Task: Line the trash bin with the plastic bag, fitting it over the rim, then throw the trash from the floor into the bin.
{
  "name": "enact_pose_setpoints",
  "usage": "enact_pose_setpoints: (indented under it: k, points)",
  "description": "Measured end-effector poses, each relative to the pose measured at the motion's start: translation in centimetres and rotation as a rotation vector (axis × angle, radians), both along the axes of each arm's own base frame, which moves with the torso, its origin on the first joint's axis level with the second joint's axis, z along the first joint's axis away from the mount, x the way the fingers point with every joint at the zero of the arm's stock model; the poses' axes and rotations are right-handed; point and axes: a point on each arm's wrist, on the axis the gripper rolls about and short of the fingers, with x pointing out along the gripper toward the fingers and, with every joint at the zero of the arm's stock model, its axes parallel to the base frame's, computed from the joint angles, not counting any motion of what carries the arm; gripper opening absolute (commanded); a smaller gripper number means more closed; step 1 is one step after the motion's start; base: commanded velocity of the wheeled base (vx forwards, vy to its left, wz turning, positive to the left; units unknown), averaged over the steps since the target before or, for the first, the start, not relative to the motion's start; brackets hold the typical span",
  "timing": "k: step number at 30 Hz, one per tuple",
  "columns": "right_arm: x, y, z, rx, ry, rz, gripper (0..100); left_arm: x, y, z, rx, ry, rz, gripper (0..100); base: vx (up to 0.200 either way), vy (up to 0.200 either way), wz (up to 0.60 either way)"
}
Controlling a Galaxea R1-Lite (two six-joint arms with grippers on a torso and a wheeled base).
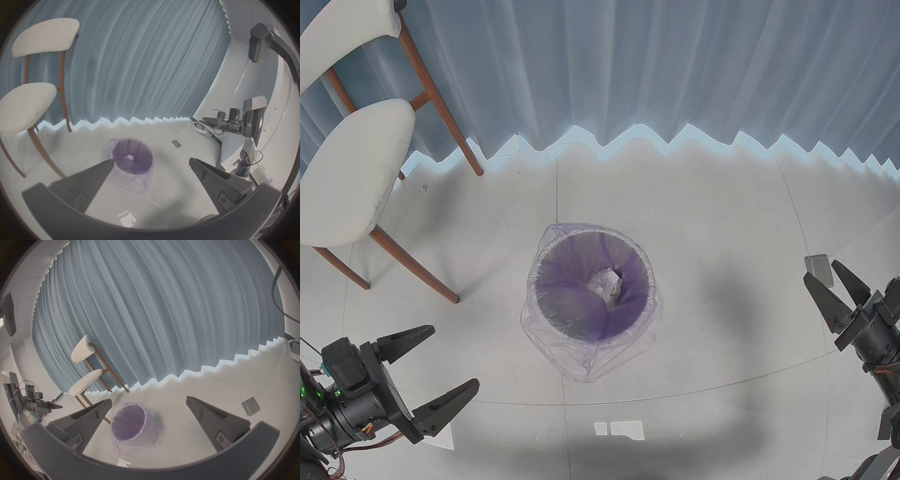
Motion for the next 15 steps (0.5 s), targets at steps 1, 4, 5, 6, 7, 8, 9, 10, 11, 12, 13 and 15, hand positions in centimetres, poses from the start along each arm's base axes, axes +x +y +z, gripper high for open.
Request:
enact_pose_setpoints:
  k: [1,4,5,6,7,8,9,10,11,12,13,15]
  points:
    - [-0.2,-0.1,0.1,0.001,-0.003,-0.008,100,-0.4,0.3,0.0,0.002,0.011,0.013,100,0.000,0.000,0.00]
    - [-1.1,-0.5,0.3,0.002,0.005,-0.039,100,-1.6,1.4,-0.1,-0.001,0.028,0.063,100,0.000,0.000,0.00]
    - [-1.4,-0.6,0.3,0.001,0.018,-0.050,100,-2.1,1.7,-0.1,-0.004,0.031,0.084,100,0.000,0.000,0.00]
    - [-1.8,-0.7,0.1,-0.002,0.036,-0.058,100,-2.5,2.1,-0.2,-0.008,0.032,0.109,100,0.000,0.000,0.00]
    - [-2.1,-0.8,0.1,-0.004,0.050,-0.064,100,-2.9,2.4,-0.2,-0.012,0.032,0.135,100,0.000,0.000,0.00]
    - [-2.6,-0.9,0.0,-0.005,0.064,-0.070,100,-3.2,2.6,-0.2,-0.014,0.035,0.160,100,0.000,0.000,0.00]
    - [-3.0,-1.0,0.0,-0.007,0.072,-0.075,100,-3.6,2.9,-0.3,-0.020,0.030,0.193,100,0.000,0.000,0.00]
    - [-3.8,-1.2,-0.1,-0.008,0.085,-0.083,100,-4.3,3.4,-0.3,-0.029,0.019,0.249,100,0.000,0.000,0.00]
    - [-4.1,-1.2,-0.1,-0.008,0.085,-0.085,100,-4.5,3.5,-0.3,-0.032,0.013,0.266,100,0.000,0.000,0.00]
    - [-4.3,-1.3,-0.1,-0.008,0.084,-0.086,100,-4.7,3.6,-0.3,-0.035,0.010,0.277,100,0.000,0.000,0.00]
    - [-4.8,-1.4,-0.1,-0.008,0.083,-0.090,100,-5.0,3.8,-0.3,-0.040,0.003,0.301,100,0.000,0.000,0.00]
    - [-5.7,-1.5,-0.1,-0.007,0.085,-0.095,100,-5.7,4.0,-0.4,-0.049,-0.006,0.339,100,0.000,0.000,0.00]
